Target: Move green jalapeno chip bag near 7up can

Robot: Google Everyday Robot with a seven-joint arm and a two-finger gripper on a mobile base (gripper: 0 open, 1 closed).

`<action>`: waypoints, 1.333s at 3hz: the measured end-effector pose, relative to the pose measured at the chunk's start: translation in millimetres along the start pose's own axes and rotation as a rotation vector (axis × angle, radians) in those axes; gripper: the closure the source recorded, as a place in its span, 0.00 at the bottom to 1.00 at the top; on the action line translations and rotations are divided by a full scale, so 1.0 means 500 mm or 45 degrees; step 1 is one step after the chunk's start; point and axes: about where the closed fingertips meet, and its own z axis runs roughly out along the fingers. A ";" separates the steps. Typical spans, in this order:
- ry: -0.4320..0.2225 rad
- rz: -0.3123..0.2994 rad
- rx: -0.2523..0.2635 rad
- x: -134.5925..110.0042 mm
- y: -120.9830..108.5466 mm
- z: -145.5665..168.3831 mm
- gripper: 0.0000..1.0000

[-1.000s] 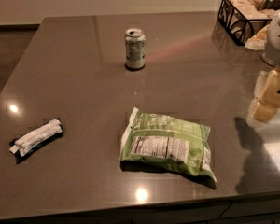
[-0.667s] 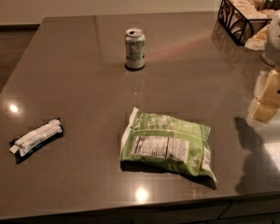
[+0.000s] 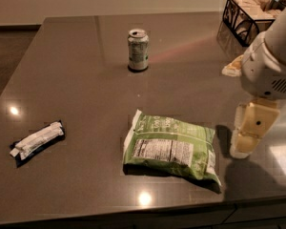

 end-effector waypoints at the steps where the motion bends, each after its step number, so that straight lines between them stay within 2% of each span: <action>1: -0.040 -0.042 -0.084 -0.025 0.040 0.063 0.00; 2: -0.075 -0.084 -0.160 -0.064 0.087 0.114 0.00; 3: -0.099 -0.125 -0.189 -0.118 0.128 0.164 0.01; 4: -0.081 -0.099 -0.182 -0.127 0.122 0.176 0.20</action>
Offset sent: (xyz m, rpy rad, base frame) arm -0.0446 0.0830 -0.0906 0.0950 0.1738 0.1641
